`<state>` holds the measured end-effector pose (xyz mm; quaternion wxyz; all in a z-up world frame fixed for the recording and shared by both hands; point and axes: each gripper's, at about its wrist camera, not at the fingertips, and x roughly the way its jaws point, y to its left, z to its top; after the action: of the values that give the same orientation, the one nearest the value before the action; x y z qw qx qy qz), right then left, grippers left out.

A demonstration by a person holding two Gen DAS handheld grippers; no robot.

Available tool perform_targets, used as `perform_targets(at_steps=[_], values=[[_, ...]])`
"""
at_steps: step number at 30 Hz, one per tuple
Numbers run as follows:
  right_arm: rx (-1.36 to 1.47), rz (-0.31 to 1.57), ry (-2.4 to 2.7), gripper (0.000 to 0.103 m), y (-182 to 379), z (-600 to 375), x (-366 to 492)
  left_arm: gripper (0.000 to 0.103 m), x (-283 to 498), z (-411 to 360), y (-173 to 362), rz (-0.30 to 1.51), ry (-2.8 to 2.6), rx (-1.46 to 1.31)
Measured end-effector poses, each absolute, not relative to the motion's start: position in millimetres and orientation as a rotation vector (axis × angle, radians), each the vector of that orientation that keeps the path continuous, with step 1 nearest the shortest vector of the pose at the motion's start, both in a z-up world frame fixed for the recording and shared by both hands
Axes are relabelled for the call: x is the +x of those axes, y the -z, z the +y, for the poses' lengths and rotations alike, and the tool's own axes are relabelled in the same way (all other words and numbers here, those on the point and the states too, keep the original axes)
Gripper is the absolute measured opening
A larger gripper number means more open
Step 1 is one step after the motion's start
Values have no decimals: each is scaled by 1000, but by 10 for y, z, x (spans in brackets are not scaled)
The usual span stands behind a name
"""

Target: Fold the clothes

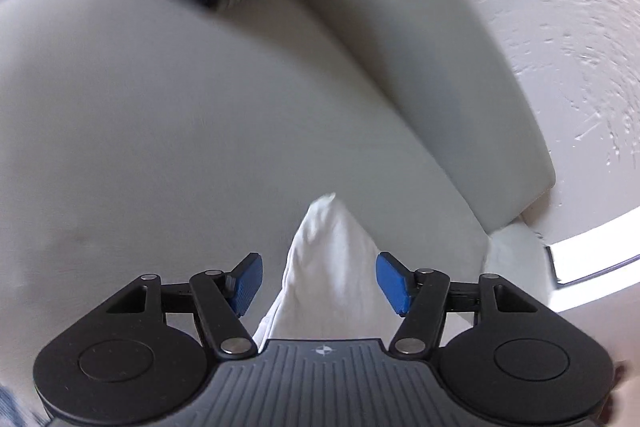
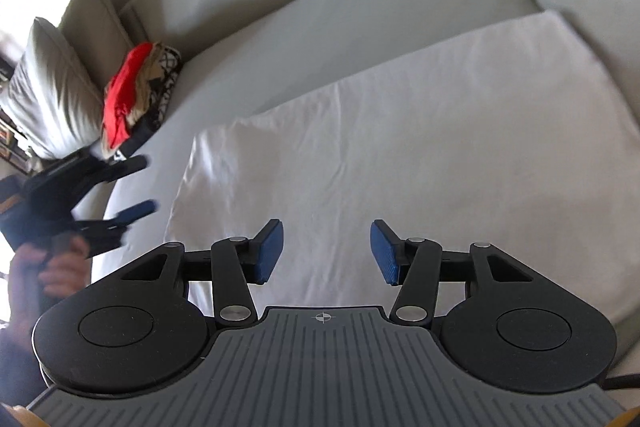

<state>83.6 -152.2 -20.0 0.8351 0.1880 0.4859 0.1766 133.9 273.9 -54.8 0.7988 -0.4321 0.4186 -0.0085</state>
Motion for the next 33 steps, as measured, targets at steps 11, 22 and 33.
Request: perform_targets(at_steps=[11, 22, 33], values=[[378, 1067, -349, 55, 399, -1416, 968, 54, 1672, 2785, 931, 922, 181, -1060], [365, 1066, -350, 57, 421, -1383, 982, 53, 1844, 2595, 943, 879, 319, -1101], [378, 1059, -360, 59, 438, -1399, 975, 56, 2166, 2593, 1256, 851, 383, -1320]])
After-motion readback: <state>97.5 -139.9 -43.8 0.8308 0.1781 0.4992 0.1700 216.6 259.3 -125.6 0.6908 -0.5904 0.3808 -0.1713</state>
